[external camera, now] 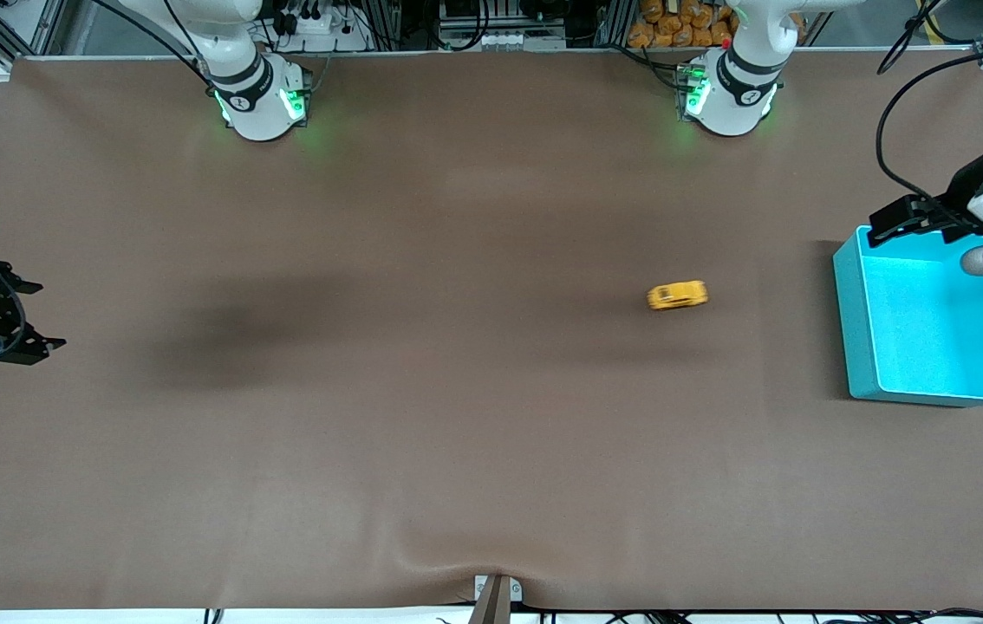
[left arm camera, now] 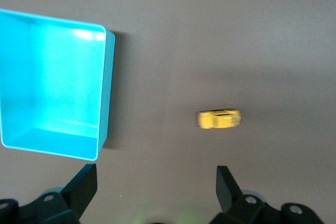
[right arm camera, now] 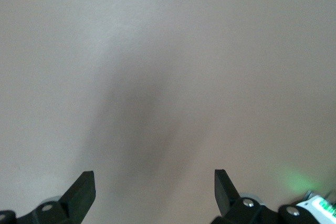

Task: Wind and store yellow beetle car
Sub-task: 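Reach the left gripper down to the car beside the bin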

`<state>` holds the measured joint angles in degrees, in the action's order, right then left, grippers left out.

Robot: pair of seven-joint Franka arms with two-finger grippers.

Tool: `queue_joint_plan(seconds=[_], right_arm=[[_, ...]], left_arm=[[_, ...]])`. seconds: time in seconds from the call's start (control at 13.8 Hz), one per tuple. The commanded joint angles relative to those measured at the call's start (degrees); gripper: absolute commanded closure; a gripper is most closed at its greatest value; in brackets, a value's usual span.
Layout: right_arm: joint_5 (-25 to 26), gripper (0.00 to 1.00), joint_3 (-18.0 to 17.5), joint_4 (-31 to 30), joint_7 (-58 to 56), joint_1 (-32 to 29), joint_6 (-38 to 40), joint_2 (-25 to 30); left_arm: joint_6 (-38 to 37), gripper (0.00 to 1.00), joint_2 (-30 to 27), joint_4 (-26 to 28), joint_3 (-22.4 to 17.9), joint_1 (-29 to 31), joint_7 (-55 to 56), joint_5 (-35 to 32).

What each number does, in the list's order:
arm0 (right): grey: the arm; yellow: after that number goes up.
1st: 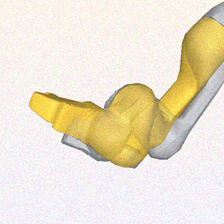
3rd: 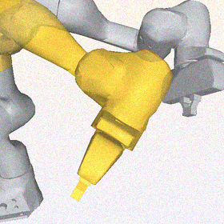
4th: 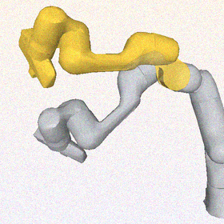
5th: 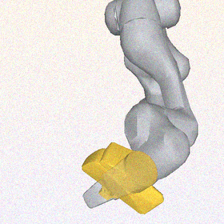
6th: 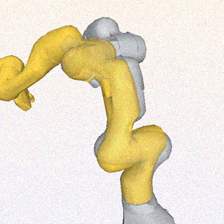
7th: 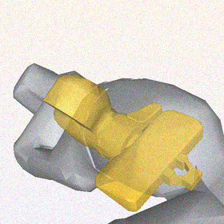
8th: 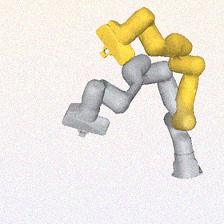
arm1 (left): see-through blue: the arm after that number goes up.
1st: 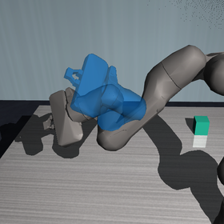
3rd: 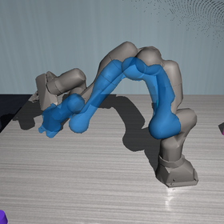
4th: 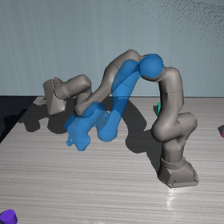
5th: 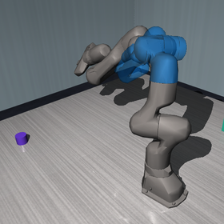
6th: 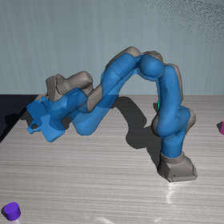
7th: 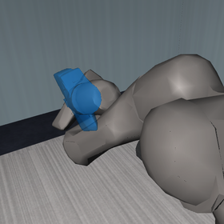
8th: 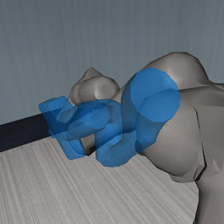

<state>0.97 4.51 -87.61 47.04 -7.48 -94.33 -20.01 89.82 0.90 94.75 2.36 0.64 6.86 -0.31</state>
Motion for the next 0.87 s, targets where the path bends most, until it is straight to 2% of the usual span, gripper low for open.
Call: queue_joint_plan(seconds=[0.0, 0.15, 0.29, 0.44, 0.51, 0.65, 0.8], right_arm=[[-0.35, 0.0, 0.33, 0.25, -10.95, 1.16, 2.82, 1.82], [-1.49, 0.0, 0.33, 0.43, -20.62, 0.28, 4.94, 3.66], [-6.75, 0.0, 0.5, 1.65, -27.15, -0.77, 5.29, 4.72], [-6.34, 0.0, 0.15, 2.18, -28.4, -0.16, 5.47, 5.16], [-6.25, 0.0, 0.07, 2.18, -32.49, 0.19, 5.99, 5.25], [-6.6, 0.0, 0.33, 2.19, -42.6, 0.02, 6.44, 6.39], [-6.34, 0.0, 0.07, 2.27, -44.4, 0.54, 6.78, 6.74]], left_arm=[[0.88, 0.0, -1.43, 3.51, 0.45, 2.78, 4.63, 3.63], [2.9, 0.0, -1.95, 6.57, 0.36, 2.88, 8.76, 4.97], [5.79, 0.0, -4.31, 12.01, 0.36, 2.88, 13.59, 4.97], [9.22, 0.0, -8.53, 19.21, 0.45, 4.88, 15.98, 5.05], [10.37, 0.0, -10.11, 22.03, 0.45, 6.03, 16.51, 5.14], [12.3, 0.0, -10.74, 25.47, 0.45, 8.49, 19.05, 5.23], [15.64, 0.0, -10.13, 27.85, 0.45, 10.34, 23.35, 5.41]])
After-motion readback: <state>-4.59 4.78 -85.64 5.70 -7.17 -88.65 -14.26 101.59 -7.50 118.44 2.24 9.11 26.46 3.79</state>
